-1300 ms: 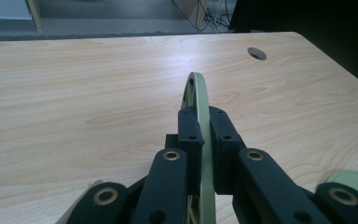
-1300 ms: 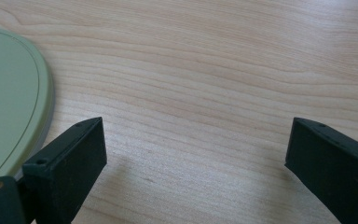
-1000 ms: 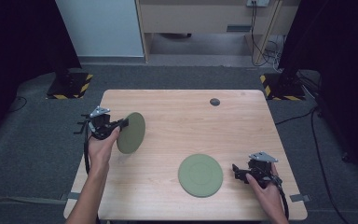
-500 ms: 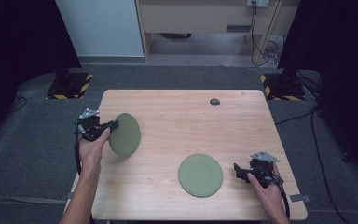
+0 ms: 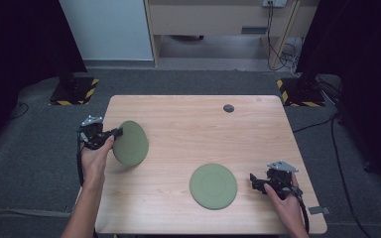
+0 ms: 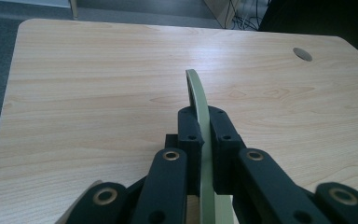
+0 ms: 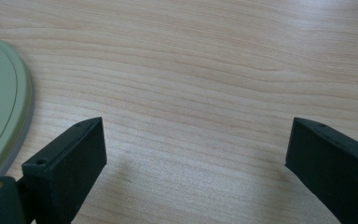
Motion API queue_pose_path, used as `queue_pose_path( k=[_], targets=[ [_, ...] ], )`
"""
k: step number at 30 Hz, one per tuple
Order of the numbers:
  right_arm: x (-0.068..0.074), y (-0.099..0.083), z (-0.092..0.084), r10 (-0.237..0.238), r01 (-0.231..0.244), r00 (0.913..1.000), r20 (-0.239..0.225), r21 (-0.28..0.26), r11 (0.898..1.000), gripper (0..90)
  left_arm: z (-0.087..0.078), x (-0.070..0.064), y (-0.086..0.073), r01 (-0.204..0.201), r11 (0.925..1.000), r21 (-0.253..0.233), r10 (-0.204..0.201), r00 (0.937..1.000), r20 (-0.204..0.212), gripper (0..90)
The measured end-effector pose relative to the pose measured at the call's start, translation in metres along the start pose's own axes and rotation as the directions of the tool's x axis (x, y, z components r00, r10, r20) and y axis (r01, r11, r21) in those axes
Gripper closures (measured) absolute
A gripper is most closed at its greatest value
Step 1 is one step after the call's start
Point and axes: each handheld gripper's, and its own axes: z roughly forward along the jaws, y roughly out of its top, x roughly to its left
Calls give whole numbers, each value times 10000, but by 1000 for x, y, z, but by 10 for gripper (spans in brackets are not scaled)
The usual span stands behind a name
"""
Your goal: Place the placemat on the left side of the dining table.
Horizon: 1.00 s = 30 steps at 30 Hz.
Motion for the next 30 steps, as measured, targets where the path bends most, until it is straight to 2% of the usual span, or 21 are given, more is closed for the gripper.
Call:
queue_pose_path(
  k=[9, 25, 30],
  targets=[
    [-3, -3, -3, 122, -122, 9999, 112, -18, 9999, 52, 1, 4, 3, -122, 9999, 28, 122, 9999, 8, 849],
    [-5, -5, -4, 239, -240, 9996, 151, 12, 9997, 51, 4, 14, 0, -167, 9997, 193, 171, 9997, -188, 848],
    [-6, -6, -3, 287, -288, 9995, 143, 37, 9996, 51, 6, 16, -1, -306, 9991, 302, 316, 9989, -354, 848]
  ],
)
